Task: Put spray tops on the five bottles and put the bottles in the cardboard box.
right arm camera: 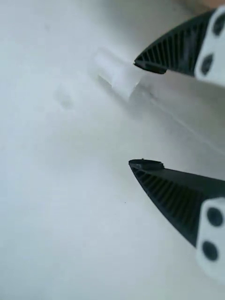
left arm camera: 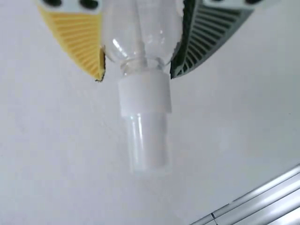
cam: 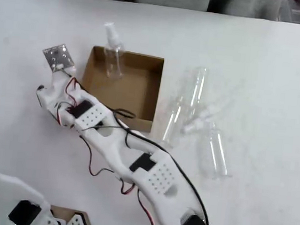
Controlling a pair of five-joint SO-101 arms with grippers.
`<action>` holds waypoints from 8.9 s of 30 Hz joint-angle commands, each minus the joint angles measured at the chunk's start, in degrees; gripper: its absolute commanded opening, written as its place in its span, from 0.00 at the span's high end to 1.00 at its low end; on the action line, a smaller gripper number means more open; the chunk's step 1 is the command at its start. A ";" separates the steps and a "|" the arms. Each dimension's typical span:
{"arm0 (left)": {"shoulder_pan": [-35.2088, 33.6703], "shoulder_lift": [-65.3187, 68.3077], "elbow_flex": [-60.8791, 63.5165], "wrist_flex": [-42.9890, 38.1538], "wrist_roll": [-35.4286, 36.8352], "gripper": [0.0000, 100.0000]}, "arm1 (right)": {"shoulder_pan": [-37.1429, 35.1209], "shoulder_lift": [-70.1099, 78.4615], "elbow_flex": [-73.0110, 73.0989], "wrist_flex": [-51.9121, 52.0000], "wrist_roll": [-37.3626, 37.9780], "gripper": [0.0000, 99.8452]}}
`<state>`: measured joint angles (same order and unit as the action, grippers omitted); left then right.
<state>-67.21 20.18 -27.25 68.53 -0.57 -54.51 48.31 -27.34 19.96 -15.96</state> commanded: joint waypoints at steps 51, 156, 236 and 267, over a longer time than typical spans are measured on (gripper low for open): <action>1.01 -1.01 -0.09 -1.58 0.00 0.97 | 3.12 -4.09 -44.75 54.64 -5.80 0.73; 28.97 -79.78 85.80 -32.79 0.09 0.98 | 34.33 -5.93 -10.02 55.08 1.76 0.97; 76.09 -79.16 101.27 -91.60 3.87 0.98 | 46.37 -12.26 -24.26 71.78 4.92 0.63; 73.10 -13.85 83.60 -131.25 3.87 0.98 | 46.46 -13.05 -24.26 75.30 5.01 0.63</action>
<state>6.29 3.65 59.96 -58.15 3.03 -8.62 38.55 -48.79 94.95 -11.38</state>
